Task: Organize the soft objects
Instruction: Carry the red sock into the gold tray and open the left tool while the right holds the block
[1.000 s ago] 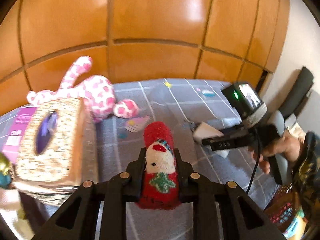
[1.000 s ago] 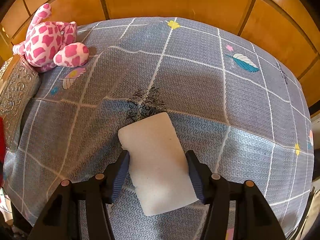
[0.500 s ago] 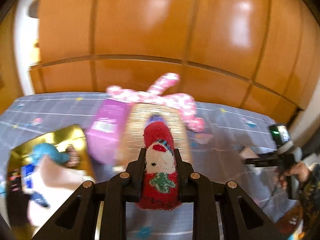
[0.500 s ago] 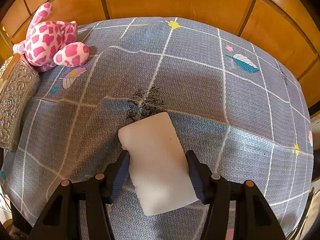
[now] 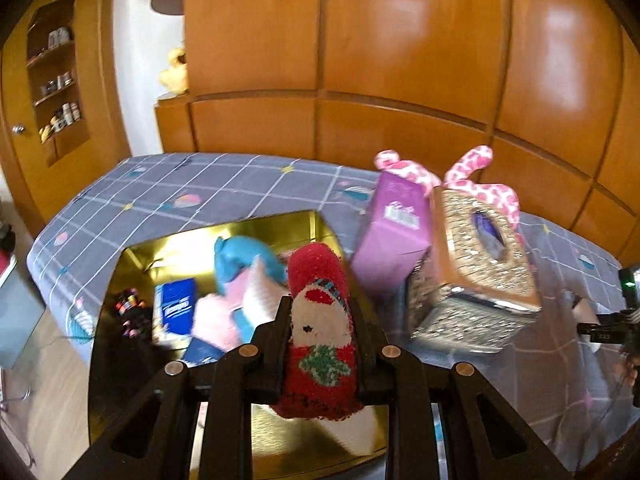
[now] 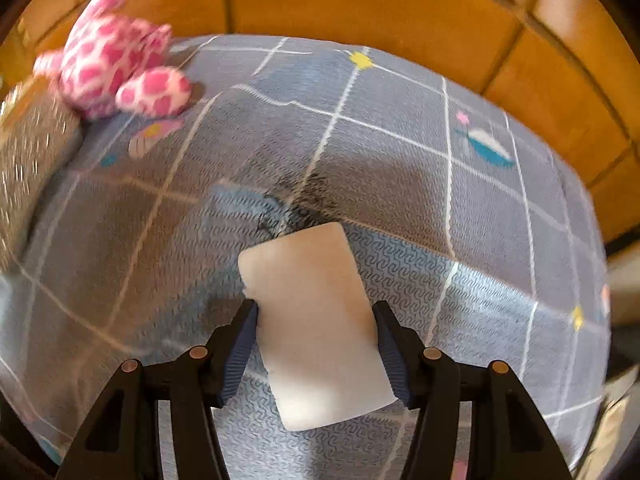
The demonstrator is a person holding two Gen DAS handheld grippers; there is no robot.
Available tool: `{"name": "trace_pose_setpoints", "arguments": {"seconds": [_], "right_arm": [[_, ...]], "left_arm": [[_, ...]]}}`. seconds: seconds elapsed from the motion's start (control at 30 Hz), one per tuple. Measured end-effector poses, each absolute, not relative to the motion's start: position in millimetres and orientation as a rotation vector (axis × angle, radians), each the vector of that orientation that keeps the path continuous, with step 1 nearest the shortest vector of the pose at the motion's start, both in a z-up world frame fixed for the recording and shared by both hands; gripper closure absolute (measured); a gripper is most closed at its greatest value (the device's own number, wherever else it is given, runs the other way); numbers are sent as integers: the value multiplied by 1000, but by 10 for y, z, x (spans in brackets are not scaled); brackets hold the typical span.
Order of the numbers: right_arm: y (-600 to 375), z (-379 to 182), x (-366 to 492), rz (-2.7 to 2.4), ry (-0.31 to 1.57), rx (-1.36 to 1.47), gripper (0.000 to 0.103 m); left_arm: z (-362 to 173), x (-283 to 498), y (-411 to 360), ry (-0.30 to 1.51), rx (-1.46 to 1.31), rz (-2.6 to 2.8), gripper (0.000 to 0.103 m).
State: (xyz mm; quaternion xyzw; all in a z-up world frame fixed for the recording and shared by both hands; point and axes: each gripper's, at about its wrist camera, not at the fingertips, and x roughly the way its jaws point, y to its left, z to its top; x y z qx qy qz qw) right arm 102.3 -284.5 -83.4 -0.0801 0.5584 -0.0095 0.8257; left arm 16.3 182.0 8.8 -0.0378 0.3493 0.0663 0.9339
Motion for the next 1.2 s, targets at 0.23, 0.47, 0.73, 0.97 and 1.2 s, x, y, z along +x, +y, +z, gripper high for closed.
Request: {"name": "trace_pose_setpoints", "arguments": {"seconds": [0.23, 0.47, 0.73, 0.97, 1.2], "right_arm": [[-2842, -858, 1015, -33, 1179, -180, 45], [-2838, -869, 985, -39, 1178, -164, 45], [-2828, -854, 982, -43, 1171, -177, 45], [-2773, -833, 929, -45, 1166, -193, 45], [-2757, -830, 915, -45, 1164, -202, 45]], "left_arm": [[-61, 150, 2062, 751, -105, 186, 78], [-213, 174, 2243, 784, -140, 226, 78], [-273, 186, 2308, 795, -142, 250, 77], [-318, 200, 2331, 801, -148, 254, 78], [-463, 267, 2398, 846, -145, 269, 77]]}}
